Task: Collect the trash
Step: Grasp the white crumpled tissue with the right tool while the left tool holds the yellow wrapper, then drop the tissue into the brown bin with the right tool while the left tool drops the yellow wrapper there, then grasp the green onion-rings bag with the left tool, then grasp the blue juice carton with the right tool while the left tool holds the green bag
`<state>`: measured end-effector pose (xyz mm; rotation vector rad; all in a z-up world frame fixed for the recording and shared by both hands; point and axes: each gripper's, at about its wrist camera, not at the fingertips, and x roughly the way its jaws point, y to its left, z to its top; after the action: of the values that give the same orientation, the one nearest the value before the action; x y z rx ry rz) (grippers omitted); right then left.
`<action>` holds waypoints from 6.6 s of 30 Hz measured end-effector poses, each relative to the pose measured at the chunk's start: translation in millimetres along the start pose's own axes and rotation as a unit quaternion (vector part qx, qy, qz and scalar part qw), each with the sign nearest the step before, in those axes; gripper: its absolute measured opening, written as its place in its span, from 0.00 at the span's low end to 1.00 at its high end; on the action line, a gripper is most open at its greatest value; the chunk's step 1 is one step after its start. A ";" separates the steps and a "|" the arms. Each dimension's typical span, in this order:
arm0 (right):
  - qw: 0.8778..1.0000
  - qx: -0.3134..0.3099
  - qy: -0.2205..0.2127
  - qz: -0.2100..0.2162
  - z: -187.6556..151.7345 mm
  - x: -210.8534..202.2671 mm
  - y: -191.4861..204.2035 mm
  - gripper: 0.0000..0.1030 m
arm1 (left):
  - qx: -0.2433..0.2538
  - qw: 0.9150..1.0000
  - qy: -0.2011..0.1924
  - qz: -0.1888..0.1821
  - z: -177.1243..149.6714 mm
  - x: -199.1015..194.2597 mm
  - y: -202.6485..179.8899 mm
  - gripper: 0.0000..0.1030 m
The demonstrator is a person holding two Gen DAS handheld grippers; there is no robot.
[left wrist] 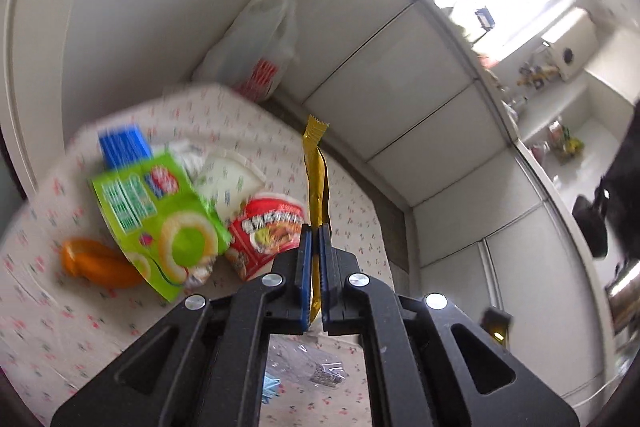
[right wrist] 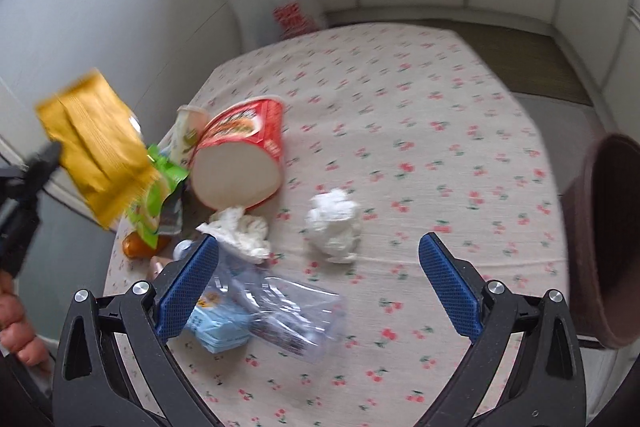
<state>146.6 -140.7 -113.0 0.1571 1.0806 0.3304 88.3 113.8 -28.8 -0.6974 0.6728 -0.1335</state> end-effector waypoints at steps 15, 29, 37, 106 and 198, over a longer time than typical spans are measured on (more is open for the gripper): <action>0.994 -0.033 0.103 0.018 8.6 85.2 55.6 0.55 | 0.093 0.994 -0.051 0.012 -0.3 -50.3 -14.8 0.03; 0.998 -0.016 0.057 0.032 8.9 52.8 55.4 0.12 | 0.079 0.995 -0.050 0.022 -2.0 -49.4 -11.6 0.03; 0.999 0.006 -0.044 0.019 16.8 -31.7 23.7 0.12 | 0.087 0.995 -0.044 0.011 -9.5 -42.8 -24.6 0.03; 0.878 0.128 -0.395 -0.239 -52.1 -272.1 -129.2 0.93 | 0.001 0.993 0.070 0.091 -36.6 33.1 -14.4 0.60; 0.912 -0.409 -0.009 0.021 -92.7 -0.1 163.1 0.20 | 0.064 0.989 -0.126 0.030 27.4 -96.6 0.9 0.00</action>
<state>34.2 9.3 -109.6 -0.5660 0.8438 0.7913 29.5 161.5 37.1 -0.5578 0.4378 -0.0324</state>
